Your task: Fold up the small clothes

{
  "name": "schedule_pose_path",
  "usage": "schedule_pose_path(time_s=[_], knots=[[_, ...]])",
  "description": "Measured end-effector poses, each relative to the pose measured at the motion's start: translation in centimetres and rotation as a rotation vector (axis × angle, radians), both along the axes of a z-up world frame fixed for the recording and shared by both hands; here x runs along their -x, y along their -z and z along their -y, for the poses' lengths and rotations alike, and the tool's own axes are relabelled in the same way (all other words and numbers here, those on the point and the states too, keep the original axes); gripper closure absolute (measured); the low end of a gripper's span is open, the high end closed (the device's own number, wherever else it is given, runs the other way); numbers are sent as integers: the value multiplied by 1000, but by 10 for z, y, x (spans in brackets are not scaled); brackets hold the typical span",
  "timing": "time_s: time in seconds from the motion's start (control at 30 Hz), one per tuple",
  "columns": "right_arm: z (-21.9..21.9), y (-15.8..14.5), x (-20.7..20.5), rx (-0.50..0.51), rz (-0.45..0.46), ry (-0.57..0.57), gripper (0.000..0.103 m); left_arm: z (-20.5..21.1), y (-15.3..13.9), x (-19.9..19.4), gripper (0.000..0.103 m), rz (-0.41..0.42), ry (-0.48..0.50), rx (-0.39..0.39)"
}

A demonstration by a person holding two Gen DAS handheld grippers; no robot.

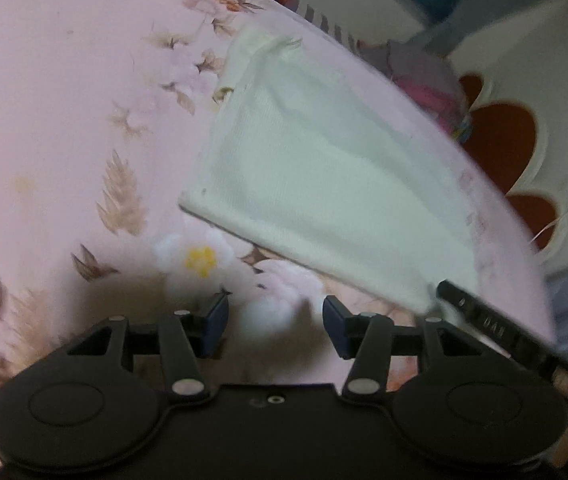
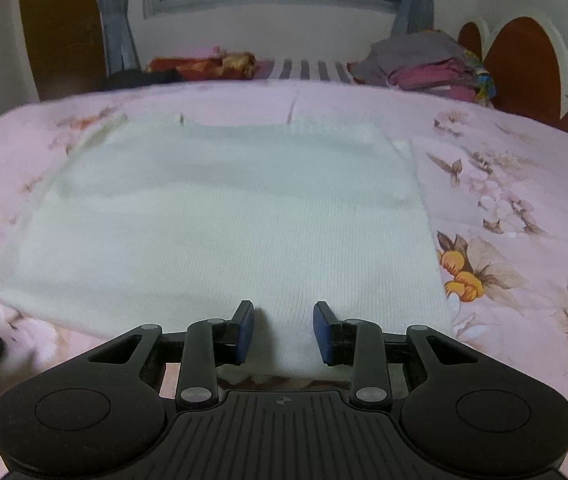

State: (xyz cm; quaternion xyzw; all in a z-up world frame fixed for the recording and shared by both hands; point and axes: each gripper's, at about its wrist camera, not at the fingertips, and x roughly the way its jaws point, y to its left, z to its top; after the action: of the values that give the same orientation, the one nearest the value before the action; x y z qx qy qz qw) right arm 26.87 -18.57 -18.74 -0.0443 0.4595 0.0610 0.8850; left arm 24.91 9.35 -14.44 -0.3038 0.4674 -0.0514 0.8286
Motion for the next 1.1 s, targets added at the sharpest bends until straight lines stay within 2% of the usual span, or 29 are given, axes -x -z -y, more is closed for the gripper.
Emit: schedule_pose_path(time_s=[0.13, 0.23, 0.43, 0.57, 0.63, 0.7, 0.77, 0.87, 1.0, 1.1], knots=[[-9, -16, 6, -37, 41, -18, 70, -11, 16, -7, 52, 23, -91, 140], [-19, -20, 0, -59, 44, -43, 70, -13, 26, -17, 52, 50, -142, 215], [-31, -11, -30, -113, 33, -62, 70, -11, 38, -41, 52, 118, -243, 280], [-37, -3, -52, -118, 34, -79, 70, -6, 41, -55, 52, 163, -289, 276], [-44, 1, -65, -108, 39, -95, 70, -5, 40, -57, 56, 182, -302, 265], [-48, 5, -76, -108, 50, -108, 70, -5, 42, -59, 64, 194, -326, 263], [-52, 10, -85, -107, 54, -116, 70, -8, 45, -57, 80, 198, -356, 268], [-58, 31, -92, -61, 9, -129, 70, -14, 50, -56, 92, 190, -403, 289], [-62, 40, -86, -15, 35, -173, 71, -18, 47, -52, 94, 203, -429, 277], [-58, 44, -87, -35, 37, -166, 71, -17, 42, -49, 95, 214, -441, 246]])
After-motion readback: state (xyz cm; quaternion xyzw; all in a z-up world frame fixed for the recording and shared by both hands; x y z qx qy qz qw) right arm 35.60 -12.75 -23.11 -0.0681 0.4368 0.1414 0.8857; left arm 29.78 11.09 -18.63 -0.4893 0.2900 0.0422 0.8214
